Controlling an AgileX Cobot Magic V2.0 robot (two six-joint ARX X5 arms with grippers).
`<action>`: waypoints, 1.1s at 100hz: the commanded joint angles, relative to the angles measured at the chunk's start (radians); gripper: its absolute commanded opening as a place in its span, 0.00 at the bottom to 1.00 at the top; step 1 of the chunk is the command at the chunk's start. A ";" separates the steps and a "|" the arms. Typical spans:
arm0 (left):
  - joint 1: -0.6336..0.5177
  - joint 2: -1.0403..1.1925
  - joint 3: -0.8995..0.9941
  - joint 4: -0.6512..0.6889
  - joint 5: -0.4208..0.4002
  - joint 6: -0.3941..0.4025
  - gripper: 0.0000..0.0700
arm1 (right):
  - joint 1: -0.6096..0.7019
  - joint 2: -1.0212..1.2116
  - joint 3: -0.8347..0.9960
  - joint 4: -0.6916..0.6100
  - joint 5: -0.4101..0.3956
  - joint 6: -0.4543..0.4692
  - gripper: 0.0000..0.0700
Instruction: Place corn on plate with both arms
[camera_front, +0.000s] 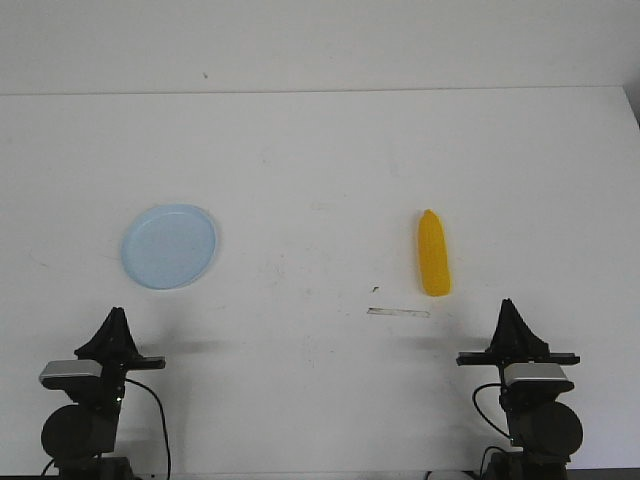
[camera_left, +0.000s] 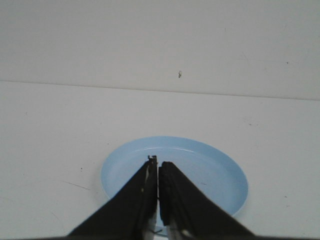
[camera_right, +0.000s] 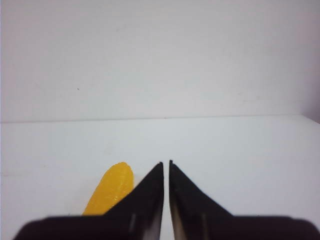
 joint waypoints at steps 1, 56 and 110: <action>0.000 -0.002 -0.021 0.014 0.001 -0.002 0.00 | 0.001 0.000 -0.001 0.010 0.000 -0.002 0.02; 0.000 0.003 0.032 0.096 0.000 -0.063 0.00 | 0.001 0.001 -0.001 0.010 0.000 -0.002 0.02; 0.000 0.481 0.549 -0.201 0.001 -0.088 0.00 | 0.001 0.000 -0.001 0.010 0.000 -0.002 0.02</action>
